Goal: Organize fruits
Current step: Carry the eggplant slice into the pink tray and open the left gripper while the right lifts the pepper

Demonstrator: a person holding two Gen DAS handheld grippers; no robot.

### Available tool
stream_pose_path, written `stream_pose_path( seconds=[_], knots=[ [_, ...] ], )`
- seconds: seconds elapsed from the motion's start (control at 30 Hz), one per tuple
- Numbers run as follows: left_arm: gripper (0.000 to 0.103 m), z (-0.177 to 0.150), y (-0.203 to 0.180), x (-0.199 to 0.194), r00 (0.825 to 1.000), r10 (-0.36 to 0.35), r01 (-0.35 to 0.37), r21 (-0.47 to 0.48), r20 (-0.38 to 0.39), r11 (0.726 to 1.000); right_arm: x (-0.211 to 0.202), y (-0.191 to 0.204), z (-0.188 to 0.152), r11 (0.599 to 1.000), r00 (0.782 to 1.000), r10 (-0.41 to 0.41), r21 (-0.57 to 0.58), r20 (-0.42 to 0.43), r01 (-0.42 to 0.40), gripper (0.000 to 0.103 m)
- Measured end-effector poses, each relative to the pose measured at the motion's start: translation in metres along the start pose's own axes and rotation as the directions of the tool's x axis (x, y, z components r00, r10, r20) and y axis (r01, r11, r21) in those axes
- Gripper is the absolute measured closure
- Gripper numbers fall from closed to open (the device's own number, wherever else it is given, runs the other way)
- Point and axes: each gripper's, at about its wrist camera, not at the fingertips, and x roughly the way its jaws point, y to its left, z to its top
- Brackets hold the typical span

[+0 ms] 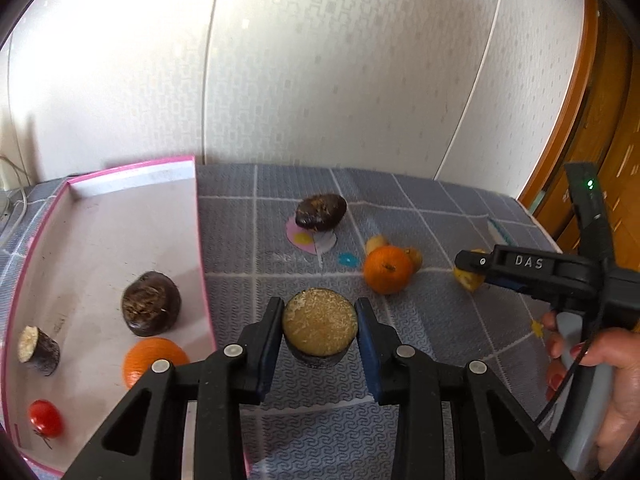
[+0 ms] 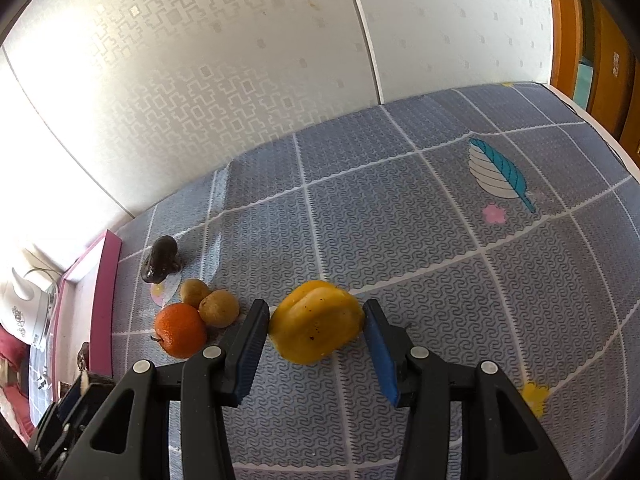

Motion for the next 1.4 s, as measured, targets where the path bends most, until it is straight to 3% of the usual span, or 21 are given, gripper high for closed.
stream_pose_path(
  seconds=[0.4, 0.7, 1.07, 1.4],
  knots=[
    [0.067, 0.006, 0.039, -0.035, 0.998, 0.029, -0.025, -0.075, 0.057, 0.997, -0.004, 0.019, -0.001, 0.999, 0.998, 0.039, -0.023, 0.045, -0.038, 0.054],
    [0.067, 0.002, 0.074, -0.049, 0.994, 0.091, -0.082, -0.128, 0.068, 0.988, -0.001, 0.031, -0.002, 0.998, 0.998, 0.048, -0.040, 0.040, -0.046, 0.054],
    [0.067, -0.011, 0.110, -0.053, 0.981, 0.193, -0.190, -0.161, 0.008, 0.968, 0.001, 0.040, -0.002, 0.997, 0.997, 0.057, -0.048, 0.048, -0.055, 0.054],
    [0.067, -0.026, 0.124, -0.035, 0.971, 0.220, -0.233, -0.166, -0.094, 0.958, -0.002, 0.059, -0.004, 0.994, 0.994, 0.087, -0.075, 0.059, -0.083, 0.054]
  ],
)
